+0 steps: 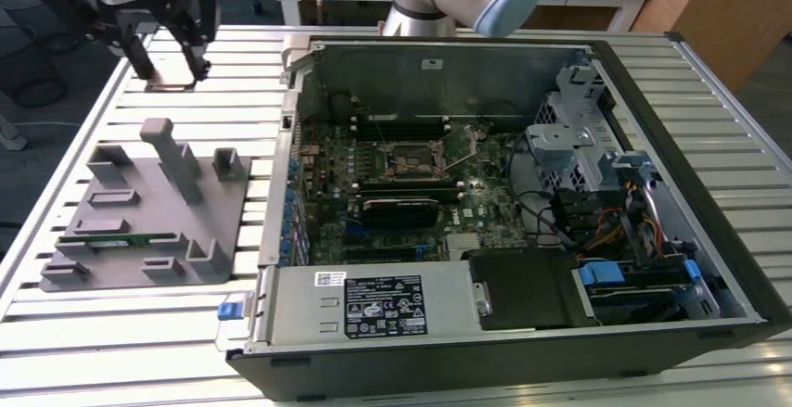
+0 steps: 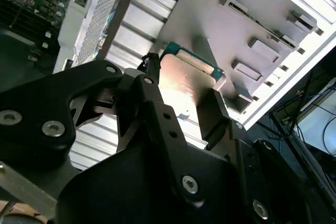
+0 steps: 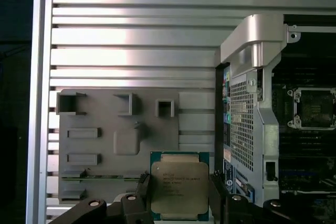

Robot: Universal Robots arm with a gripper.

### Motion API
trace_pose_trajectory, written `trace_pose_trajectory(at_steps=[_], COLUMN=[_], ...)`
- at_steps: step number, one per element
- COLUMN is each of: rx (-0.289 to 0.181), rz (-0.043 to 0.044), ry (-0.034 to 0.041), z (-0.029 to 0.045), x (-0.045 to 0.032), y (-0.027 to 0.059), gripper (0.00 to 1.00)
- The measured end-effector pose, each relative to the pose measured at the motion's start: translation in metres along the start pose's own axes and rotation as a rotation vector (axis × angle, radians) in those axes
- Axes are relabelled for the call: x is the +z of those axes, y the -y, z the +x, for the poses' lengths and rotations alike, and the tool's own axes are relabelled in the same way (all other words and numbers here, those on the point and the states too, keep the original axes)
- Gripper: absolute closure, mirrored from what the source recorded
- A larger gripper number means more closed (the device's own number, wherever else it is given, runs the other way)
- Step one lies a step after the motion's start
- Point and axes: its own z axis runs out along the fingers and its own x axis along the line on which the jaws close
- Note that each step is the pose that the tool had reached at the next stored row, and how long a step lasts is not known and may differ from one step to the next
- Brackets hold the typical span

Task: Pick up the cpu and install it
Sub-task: 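Pick up the cpu and move it towards the insertion slot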

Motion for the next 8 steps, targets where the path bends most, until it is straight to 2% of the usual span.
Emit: trace_pose_trajectory(at_steps=[8], rx=[0.0], rz=[0.0001], ry=[-0.0001], z=[-0.0363], x=[0.0004], y=[-0.0003], gripper=[0.47])
